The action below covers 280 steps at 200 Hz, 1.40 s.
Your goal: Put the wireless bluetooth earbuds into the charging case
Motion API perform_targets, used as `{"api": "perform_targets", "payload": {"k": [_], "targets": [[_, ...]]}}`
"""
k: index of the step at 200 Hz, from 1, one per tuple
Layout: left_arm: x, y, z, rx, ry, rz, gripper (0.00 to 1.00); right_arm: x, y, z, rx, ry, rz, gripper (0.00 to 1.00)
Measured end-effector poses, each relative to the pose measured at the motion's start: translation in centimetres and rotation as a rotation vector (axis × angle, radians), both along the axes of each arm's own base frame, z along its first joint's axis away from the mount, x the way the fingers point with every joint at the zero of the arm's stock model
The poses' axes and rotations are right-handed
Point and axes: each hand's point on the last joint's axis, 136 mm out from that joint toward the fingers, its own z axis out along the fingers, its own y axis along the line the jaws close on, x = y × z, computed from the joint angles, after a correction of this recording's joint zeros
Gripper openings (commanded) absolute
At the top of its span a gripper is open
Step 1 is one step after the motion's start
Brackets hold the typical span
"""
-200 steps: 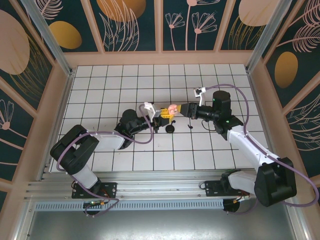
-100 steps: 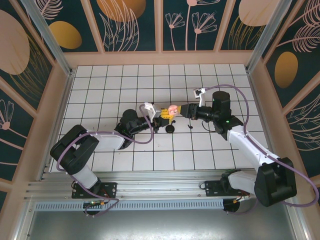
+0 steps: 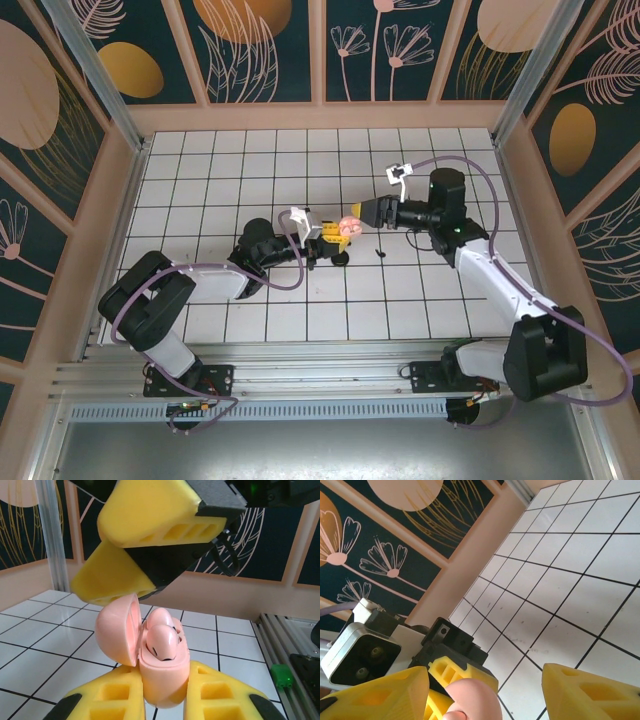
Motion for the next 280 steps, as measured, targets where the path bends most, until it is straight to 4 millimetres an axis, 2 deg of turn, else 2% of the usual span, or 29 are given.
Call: {"api": "perform_targets", "payload": {"k": [40,89,141,162,181,202,245,280], "targets": [[-0.2,-0.1,0.0,0.001,-0.003,-0.015,0.14,-0.7,1.1,-0.5,-0.005,0.021,0.067,0.62],[-0.2,-0.1,-0.1,0.006,-0.003,-0.014,0.14,-1.3,1.3,-0.6,-0.005,0.023,0.099,0.59],[-0.1,-0.1,-0.7,0.031,0.002,-0.012,0.14,-3.0,0.8,1.8,0.028,-0.052,0.117,0.53],[-0.1,-0.1,-0.9,0.037,0.007,-0.012,0.14,-3.5,0.6,2.2,0.034,-0.065,0.119,0.53],[-0.1,-0.1,-0.9,0.038,0.007,-0.013,0.14,-3.2,0.2,2.0,0.025,-0.061,0.091,0.6],[-0.2,-0.1,-0.9,0.037,0.006,-0.017,0.14,-2.3,-0.4,1.6,0.01,-0.051,0.043,0.63],[-0.5,-0.1,0.0,0.024,-0.011,-0.033,0.14,-1.2,0.1,-0.5,-0.009,0.02,0.057,0.63],[-0.5,-0.3,0.2,0.025,-0.02,-0.038,0.14,-2.2,1.2,-1.1,-0.001,0.054,0.133,0.6]]}}
